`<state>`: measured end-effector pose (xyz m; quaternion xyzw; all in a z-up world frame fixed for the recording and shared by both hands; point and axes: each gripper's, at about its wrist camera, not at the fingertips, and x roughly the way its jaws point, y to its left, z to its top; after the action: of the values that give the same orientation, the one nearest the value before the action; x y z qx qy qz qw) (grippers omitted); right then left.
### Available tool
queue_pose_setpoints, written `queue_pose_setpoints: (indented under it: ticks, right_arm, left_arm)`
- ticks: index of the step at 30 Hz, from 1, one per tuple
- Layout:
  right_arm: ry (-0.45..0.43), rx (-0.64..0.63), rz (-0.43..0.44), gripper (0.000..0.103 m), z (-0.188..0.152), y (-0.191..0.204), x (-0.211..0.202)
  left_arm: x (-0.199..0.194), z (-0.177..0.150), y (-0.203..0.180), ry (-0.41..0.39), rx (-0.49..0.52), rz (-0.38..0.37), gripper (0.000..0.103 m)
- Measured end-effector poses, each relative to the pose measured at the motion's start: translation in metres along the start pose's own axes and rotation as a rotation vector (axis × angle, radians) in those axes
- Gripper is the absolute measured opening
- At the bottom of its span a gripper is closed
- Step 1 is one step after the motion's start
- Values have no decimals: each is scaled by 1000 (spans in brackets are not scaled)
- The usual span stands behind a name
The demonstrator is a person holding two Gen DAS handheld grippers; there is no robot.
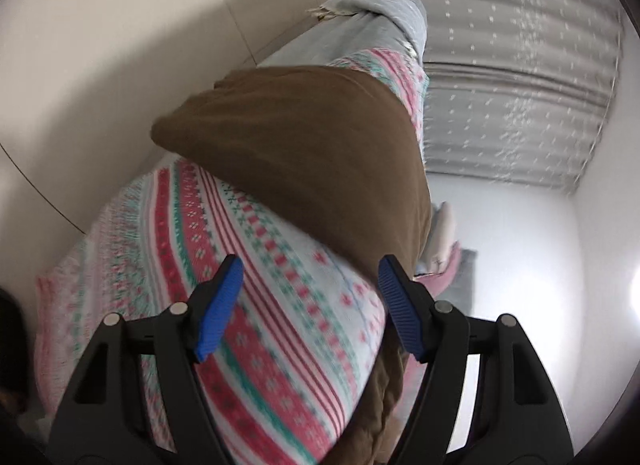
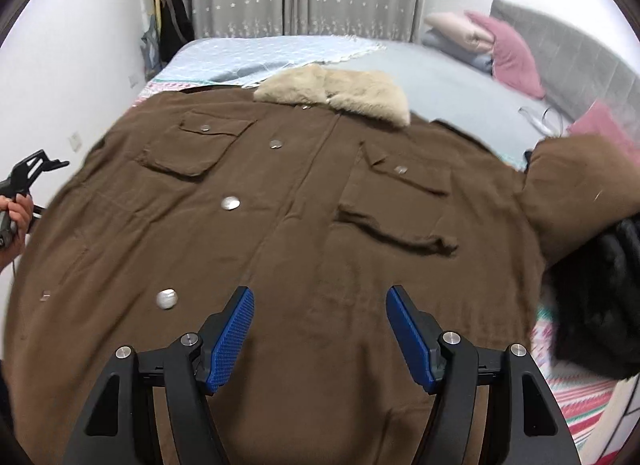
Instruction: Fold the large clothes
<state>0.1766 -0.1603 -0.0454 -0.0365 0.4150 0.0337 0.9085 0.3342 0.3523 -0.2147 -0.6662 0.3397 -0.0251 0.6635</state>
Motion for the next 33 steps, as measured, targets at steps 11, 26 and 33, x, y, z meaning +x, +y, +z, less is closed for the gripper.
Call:
queue_pose_setpoints:
  ticks: [11,26,33]
  right_arm:
    - [13,-22,-12,70,0,4,12]
    - [-54,70,1,69,10,-20,2]
    - [-92,126,-19,69,14,-40,-16]
  left_arm:
    - [41,46,42,-35,-171,-193,70]
    - [-18,73,-32,-405,-91,-193,9]
    - [-72,-22,-240,-456,477,-266,9]
